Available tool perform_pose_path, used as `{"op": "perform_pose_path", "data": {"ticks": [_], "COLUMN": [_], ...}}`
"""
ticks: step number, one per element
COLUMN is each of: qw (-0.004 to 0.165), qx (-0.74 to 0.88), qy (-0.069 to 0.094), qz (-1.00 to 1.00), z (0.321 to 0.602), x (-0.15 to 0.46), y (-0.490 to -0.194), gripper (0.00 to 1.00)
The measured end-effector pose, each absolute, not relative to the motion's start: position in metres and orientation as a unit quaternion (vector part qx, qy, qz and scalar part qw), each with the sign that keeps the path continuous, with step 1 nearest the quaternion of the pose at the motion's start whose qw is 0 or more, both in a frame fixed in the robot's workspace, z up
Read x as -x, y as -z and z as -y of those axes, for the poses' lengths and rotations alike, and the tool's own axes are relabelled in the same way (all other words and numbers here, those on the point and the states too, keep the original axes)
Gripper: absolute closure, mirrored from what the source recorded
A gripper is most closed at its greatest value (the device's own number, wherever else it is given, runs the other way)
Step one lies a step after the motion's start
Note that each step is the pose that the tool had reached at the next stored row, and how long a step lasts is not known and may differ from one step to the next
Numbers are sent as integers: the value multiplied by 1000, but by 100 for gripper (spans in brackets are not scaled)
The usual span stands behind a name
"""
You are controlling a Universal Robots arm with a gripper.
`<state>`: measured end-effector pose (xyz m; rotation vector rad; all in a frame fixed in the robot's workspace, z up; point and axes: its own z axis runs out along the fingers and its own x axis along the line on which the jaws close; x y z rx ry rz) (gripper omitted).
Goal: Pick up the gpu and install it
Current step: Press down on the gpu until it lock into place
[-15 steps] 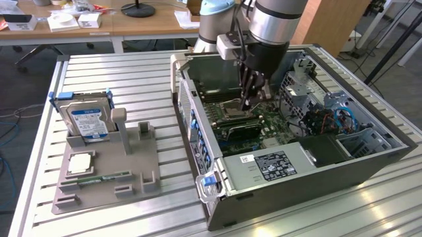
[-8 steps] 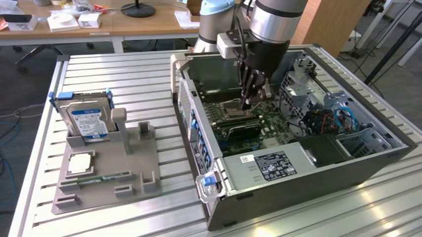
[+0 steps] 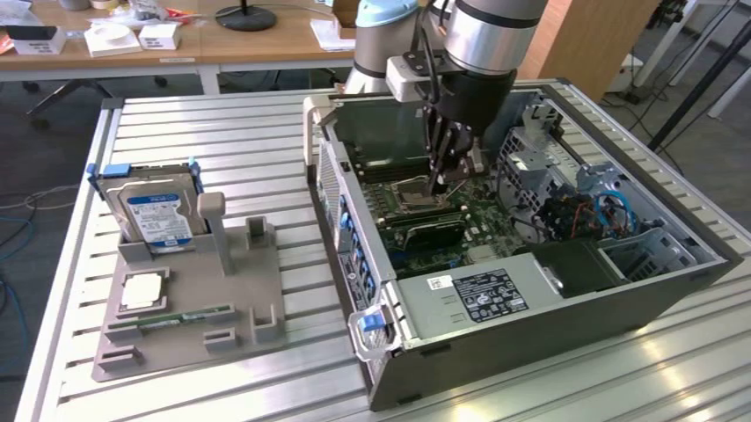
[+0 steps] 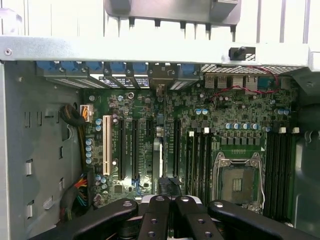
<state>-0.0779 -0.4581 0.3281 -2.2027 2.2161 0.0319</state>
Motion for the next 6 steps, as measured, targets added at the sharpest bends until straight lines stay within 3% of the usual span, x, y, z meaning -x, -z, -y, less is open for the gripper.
{"op": "perform_pose_path", "data": {"ticks": [6], "qw": [8], "qx": [705], "qy": [-10], "qz": [-709], "z": [458], "x": [78], "y": [-328], "gripper": [90]}}
